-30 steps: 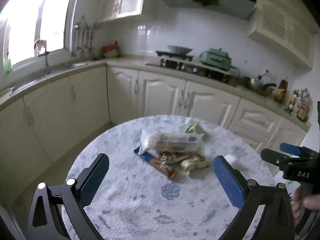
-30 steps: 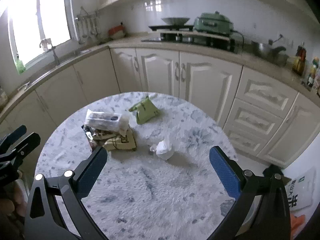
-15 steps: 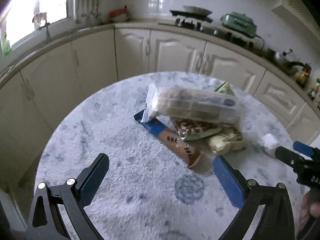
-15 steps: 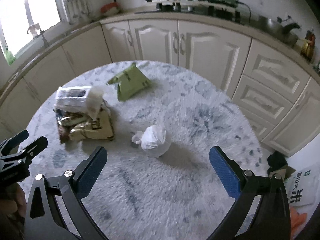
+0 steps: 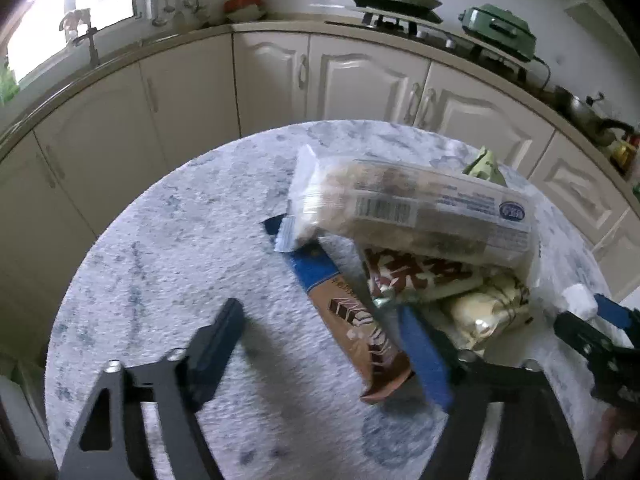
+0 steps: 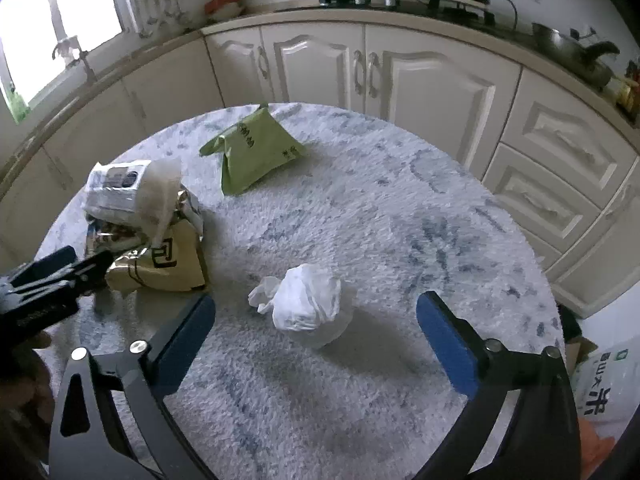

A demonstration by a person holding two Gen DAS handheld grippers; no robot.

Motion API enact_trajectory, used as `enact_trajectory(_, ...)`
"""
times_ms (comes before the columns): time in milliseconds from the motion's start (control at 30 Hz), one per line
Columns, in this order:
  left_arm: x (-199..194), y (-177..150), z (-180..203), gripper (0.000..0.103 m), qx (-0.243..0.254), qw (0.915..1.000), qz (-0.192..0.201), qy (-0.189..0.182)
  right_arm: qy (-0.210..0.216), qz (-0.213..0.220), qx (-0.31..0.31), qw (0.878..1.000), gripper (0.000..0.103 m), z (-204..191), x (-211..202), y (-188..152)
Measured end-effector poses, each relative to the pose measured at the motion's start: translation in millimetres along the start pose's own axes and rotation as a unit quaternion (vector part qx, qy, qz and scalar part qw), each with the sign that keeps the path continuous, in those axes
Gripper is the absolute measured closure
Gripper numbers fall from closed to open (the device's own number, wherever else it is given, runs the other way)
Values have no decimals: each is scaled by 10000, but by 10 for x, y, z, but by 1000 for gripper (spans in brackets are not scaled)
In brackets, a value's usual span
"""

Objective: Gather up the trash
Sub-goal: 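Grasp the blue-wrapped snack bar with the left gripper while the right gripper grasps the white tissue ball, then lift the snack bar and tissue ball above the table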

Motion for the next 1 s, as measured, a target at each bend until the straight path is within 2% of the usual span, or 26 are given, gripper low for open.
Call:
enact_trajectory(67, 5, 25, -63, 45, 34, 10000, 2, -39, -50, 25, -34, 10000, 11, -17, 12, -20)
enact_trajectory(200, 52, 30, -107, 37, 144, 9996, -8, 235, -75, 73, -40, 9999, 19, -32, 5, -11)
enact_trajectory(300, 137, 82, -68, 40, 221, 9994, 60, 247, -98, 108, -80, 9999, 27, -42, 20, 6)
enact_trajectory(333, 145, 77, -51, 44, 223, 9995, 83, 217, -138, 133, -121, 9997, 30, -44, 27, 12)
enact_trajectory(367, 162, 107, -57, 58, 207, 9995, 120, 186, -204, 175, -186, 9995, 33, -49, 28, 13)
enact_trajectory(400, 149, 65, -44, 76, 196, 9995, 143, 176, -208, 200, -204, 9994, 40, -49, 26, 20)
enact_trajectory(433, 164, 70, -51, 83, 175, 9997, 147, 121, -151, 221, -183, 9995, 50, -51, 13, 21)
enact_trajectory(467, 182, 72, -63, 87, 154, 9998, 139, 74, -141, 235, -177, 9995, 56, -47, 9, 23)
enact_trajectory(533, 162, -12, -60, 88, 204, 9997, 137, 51, -90, 263, -156, 9995, 65, -38, -5, 12)
enact_trajectory(633, 75, -121, -88, 88, 285, 9995, 144, -22, 86, 262, -5, 9996, 68, -5, -42, -12)
enact_trajectory(1000, -362, -505, -55, 88, 296, 9994, 195, -6, 429, 261, 311, 9983, 68, 109, -287, -270)
Point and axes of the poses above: each gripper's, at about its wrist camera, not at the fingertips, and x roughly the way its jaws point, z to its right, y to its top, the point moved 8 cm from there along x, roughly the way its jaws point, and after that the axes turned 10 degrees about -y, right-handed, at the moved point
